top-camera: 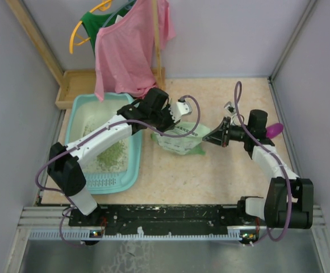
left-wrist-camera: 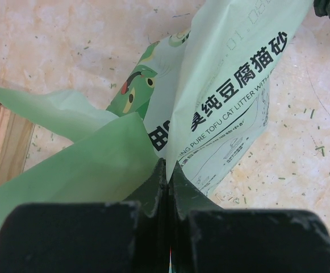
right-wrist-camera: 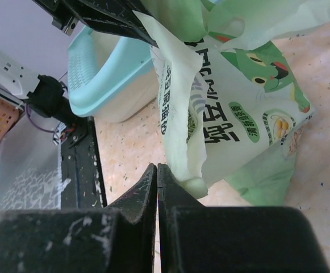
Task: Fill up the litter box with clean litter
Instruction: Close the cat litter bag at the center of the board.
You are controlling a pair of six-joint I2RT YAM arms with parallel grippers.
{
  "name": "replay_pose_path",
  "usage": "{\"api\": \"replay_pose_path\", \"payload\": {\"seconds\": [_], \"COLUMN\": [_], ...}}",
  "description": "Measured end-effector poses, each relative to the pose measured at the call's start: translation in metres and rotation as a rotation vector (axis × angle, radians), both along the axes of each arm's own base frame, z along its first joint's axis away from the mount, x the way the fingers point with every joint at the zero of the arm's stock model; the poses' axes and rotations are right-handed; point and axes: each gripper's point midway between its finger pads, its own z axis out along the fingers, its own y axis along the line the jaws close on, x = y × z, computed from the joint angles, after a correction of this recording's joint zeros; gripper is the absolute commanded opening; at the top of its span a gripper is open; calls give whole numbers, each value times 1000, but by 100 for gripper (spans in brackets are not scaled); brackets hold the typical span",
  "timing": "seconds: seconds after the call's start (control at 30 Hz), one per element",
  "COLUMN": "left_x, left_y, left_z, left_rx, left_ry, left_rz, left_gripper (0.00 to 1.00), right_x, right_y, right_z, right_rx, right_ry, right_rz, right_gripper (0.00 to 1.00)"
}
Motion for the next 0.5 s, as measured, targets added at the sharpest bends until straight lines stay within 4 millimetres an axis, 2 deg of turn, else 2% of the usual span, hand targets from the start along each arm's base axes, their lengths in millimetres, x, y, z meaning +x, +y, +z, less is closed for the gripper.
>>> {"api": "replay_pose_path", "payload": {"seconds": [0.13, 0.2, 0.4, 0.43, 0.5], "left_x": [0, 1, 11, 12, 12], "left_y": [0, -1, -6, -6, -6], "left_z": [0, 0, 3, 4, 4], "left_rx": [-1, 0, 13, 14, 15], "left_ry": [-1, 1, 8, 7, 8], "left_rz": [2, 6, 23, 25, 26], "left_gripper": [0, 0, 0, 0, 0], "right_x": [0, 3, 34, 39, 43], "right_y": [0, 0, -2, -3, -5], "right_z": [0, 7, 65, 73, 83], "right_rx": [4, 16, 50, 37, 1], "right_ry": [17, 35, 40, 14, -33], "right_rz": [6, 10, 68, 75, 77], "right_gripper": [0, 0, 0, 4, 27]}}
